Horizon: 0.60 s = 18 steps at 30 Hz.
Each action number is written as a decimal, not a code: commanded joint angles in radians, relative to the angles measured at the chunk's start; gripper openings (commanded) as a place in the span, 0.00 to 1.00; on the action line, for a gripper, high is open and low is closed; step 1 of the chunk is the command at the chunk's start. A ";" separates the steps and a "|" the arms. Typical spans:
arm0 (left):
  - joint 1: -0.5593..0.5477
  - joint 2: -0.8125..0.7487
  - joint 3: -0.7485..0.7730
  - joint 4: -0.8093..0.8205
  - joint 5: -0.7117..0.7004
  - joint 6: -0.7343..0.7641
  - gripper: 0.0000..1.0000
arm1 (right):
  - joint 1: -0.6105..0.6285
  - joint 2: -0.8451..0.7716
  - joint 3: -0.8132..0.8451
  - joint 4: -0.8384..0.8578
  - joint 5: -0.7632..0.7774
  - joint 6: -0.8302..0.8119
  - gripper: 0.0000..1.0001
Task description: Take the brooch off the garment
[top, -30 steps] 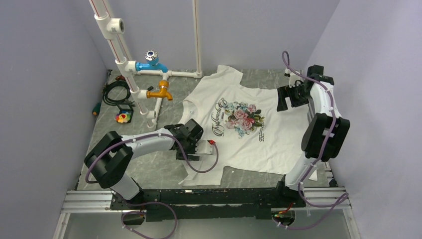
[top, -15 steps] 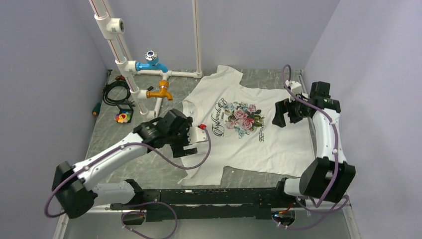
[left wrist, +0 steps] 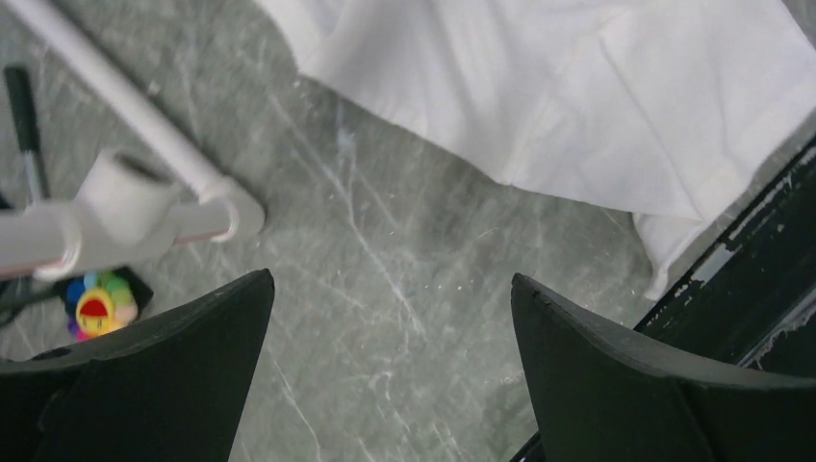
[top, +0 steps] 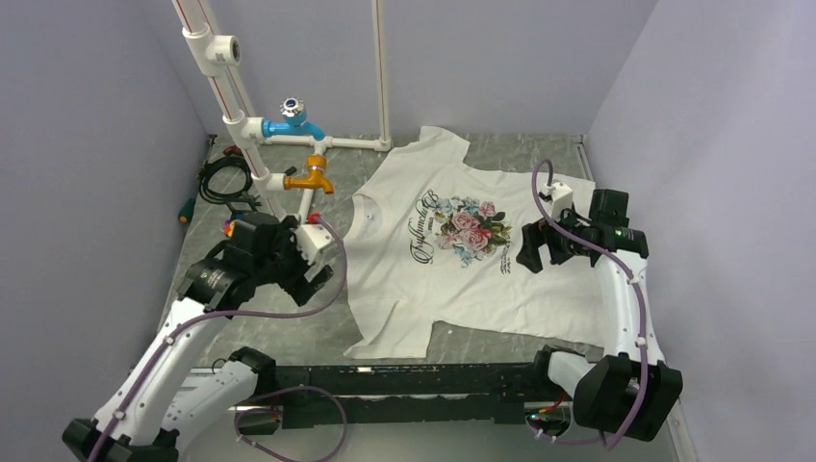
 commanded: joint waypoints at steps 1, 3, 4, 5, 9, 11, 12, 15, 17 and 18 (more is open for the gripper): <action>0.130 -0.078 0.007 -0.017 0.029 -0.075 1.00 | 0.015 -0.046 -0.045 0.073 0.012 -0.009 1.00; 0.174 -0.094 0.003 -0.008 -0.017 -0.078 0.99 | 0.027 -0.053 -0.058 0.083 0.028 -0.015 1.00; 0.196 -0.102 0.002 -0.010 -0.039 -0.069 0.99 | 0.032 -0.058 -0.064 0.088 0.036 -0.020 1.00; 0.215 -0.114 -0.005 -0.008 -0.063 -0.061 0.99 | 0.038 -0.066 -0.071 0.096 0.045 -0.024 1.00; 0.331 -0.161 -0.072 0.042 -0.181 -0.001 0.99 | 0.053 -0.091 -0.090 0.128 0.073 -0.024 1.00; 0.404 -0.177 -0.091 0.057 -0.197 0.005 0.99 | 0.055 -0.099 -0.089 0.140 0.079 -0.010 1.00; 0.435 -0.184 -0.098 0.067 -0.196 0.001 0.99 | 0.055 -0.102 -0.087 0.143 0.078 -0.007 1.00; 0.515 -0.197 -0.098 0.071 -0.177 -0.020 0.99 | 0.055 -0.111 -0.090 0.152 0.066 0.006 1.00; 0.533 -0.202 -0.099 0.072 -0.179 -0.036 0.99 | 0.055 -0.115 -0.095 0.161 0.058 0.007 1.00; 0.537 -0.205 -0.100 0.072 -0.189 -0.040 0.99 | 0.055 -0.117 -0.097 0.168 0.058 0.011 1.00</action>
